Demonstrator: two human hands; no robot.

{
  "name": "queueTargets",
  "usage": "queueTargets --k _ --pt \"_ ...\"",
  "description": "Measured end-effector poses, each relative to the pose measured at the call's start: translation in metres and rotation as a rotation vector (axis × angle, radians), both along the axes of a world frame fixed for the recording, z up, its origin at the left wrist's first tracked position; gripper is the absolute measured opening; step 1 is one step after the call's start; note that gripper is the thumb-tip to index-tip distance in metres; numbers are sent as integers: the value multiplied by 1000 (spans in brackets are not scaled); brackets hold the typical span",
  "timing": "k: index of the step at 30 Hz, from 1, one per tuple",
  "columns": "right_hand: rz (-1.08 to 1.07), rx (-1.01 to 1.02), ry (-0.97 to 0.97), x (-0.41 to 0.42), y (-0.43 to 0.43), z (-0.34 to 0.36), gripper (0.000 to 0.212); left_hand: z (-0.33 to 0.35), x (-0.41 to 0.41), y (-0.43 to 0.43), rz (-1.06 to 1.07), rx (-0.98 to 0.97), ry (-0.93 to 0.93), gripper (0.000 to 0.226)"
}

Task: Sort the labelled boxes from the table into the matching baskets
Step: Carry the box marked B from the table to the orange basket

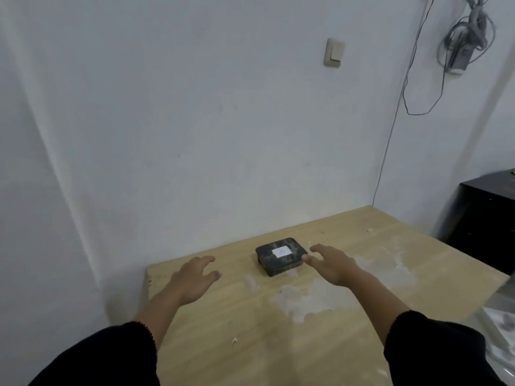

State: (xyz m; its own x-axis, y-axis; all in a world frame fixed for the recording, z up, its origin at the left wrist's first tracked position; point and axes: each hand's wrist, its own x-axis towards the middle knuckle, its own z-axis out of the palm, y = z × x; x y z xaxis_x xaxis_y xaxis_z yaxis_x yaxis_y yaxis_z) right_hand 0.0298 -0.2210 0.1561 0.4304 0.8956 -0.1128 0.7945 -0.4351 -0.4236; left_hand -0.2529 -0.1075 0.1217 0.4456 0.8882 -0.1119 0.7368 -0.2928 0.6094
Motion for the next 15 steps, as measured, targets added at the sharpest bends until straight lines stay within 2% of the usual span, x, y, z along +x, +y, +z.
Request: queueTargets --k 8,15 --pt "30 -2 39 111 79 -22 59 -32 104 55 95 -51 46 59" --pt "101 -68 21 175 142 -69 55 -69 164 70 244 -106 -87 63"
